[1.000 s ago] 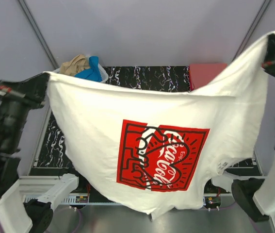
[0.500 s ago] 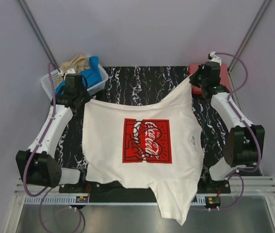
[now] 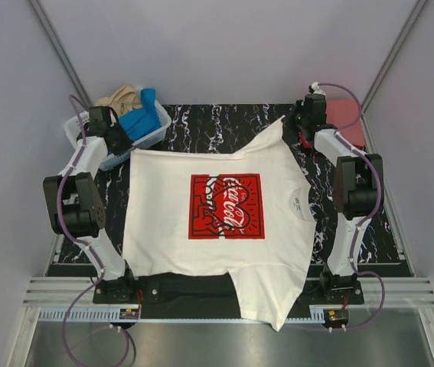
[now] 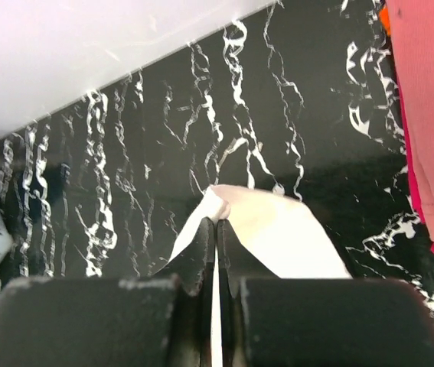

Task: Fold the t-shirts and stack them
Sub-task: Fold the tshirt

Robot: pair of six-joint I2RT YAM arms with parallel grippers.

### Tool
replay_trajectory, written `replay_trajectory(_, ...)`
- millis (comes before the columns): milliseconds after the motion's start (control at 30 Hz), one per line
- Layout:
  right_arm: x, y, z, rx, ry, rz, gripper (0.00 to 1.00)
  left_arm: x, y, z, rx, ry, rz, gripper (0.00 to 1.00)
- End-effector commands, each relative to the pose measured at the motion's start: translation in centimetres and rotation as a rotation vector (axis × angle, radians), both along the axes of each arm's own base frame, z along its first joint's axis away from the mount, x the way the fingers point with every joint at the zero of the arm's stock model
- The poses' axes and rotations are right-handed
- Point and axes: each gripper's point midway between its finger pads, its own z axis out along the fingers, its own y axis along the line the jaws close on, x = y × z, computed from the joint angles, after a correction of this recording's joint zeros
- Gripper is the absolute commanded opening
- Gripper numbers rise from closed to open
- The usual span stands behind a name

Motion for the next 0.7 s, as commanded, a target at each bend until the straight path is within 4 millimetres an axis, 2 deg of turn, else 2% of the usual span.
replay_trajectory(0,0.6,0.0,5.0,0.046,-0.082,-0.031,0.0,2.3,-1.1,2.9,-0.057,-0.121,-0.109,0.0)
replay_trajectory(33,0.0,-0.4,5.9,0.048,-0.082,-0.057,0.0,2.2,-1.0,2.7,-0.053,-0.114,-0.114,0.0)
replay_trajectory(67,-0.6,-0.9,5.9,0.036,-0.059,-0.078,0.0,1.9,-1.0,2.1,-0.052,-0.091,-0.112,0.0)
replay_trajectory(100,-1.1,-1.4,7.6,0.026,-0.079,-0.108,0.0,1.7,-0.8,2.1,-0.047,-0.08,-0.109,0.0)
replay_trajectory(167,-2.7,-2.1,7.3,0.001,-0.029,-0.129,0.0,1.0,-0.4,1.6,-0.036,-0.041,-0.103,0.0)
replay_trajectory(200,-3.7,-2.5,8.7,0.009,-0.031,-0.158,0.0,0.7,-0.2,1.5,-0.035,-0.028,-0.103,0.0)
replay_trajectory(233,-5.1,-2.7,7.5,0.01,0.021,-0.167,0.0,0.4,-0.1,1.5,-0.025,-0.021,-0.109,0.0)
replay_trajectory(267,-5.9,-2.7,7.4,0.014,0.033,-0.167,0.0,-0.2,0.2,1.5,-0.011,-0.002,-0.102,0.0)
replay_trajectory(300,-7.0,-2.7,8.5,0.022,0.021,-0.163,0.0,-0.6,0.4,1.4,-0.002,0.01,-0.102,0.0)
replay_trajectory(333,-8.5,-3.0,6.5,0.021,0.081,-0.181,0.0,-1.3,0.4,1.5,0.01,0.026,-0.106,0.0)
replay_trajectory(367,-9.4,-3.3,6.3,0.017,0.094,-0.197,0.0,-1.7,0.7,1.4,0.029,0.036,-0.099,0.0)
replay_trajectory(400,-10.5,-3.6,7.0,0.019,0.086,-0.214,0.0,-2.1,0.9,1.3,0.036,0.045,-0.096,0.0)
replay_trajectory(433,-11.9,-3.8,5.3,0.014,0.131,-0.221,0.0,-2.8,1.2,1.1,0.052,0.066,-0.088,0.0)
replay_trajectory(467,-12.7,-3.9,5.0,0.016,0.141,-0.223,0.0,-3.2,1.3,0.8,0.06,0.078,-0.087,0.0)
replay_trajectory(500,-13.8,-3.9,5.8,0.026,0.122,-0.225,0.0,-3.5,1.6,0.7,0.074,0.09,-0.078,0.0)
replay_trajectory(533,-15.2,-4.1,4.2,0.022,0.161,-0.23,0.0,-4.0,1.9,0.5,0.088,0.105,-0.07,0.0)
replay_trajectory(567,-16.1,-4.2,4.0,0.022,0.167,-0.236,0.0,-4.5,2.2,0.1,0.107,0.124,-0.058,0.0)
replay_trajectory(600,-17.1,-4.3,4.8,0.031,0.147,-0.238,0.0,-4.8,2.4,-0.1,0.111,0.132,-0.055,0.0)
replay_trajectory(633,-18.4,-4.6,3.6,0.023,0.18,-0.248,0.0,-5.3,2.3,-0.4,0.108,0.148,-0.059,0.0)
replay_trajectory(667,-19.2,-4.8,3.5,0.021,0.184,-0.26,0.0,-5.5,2.2,-0.5,0.106,0.154,-0.061,0.0)
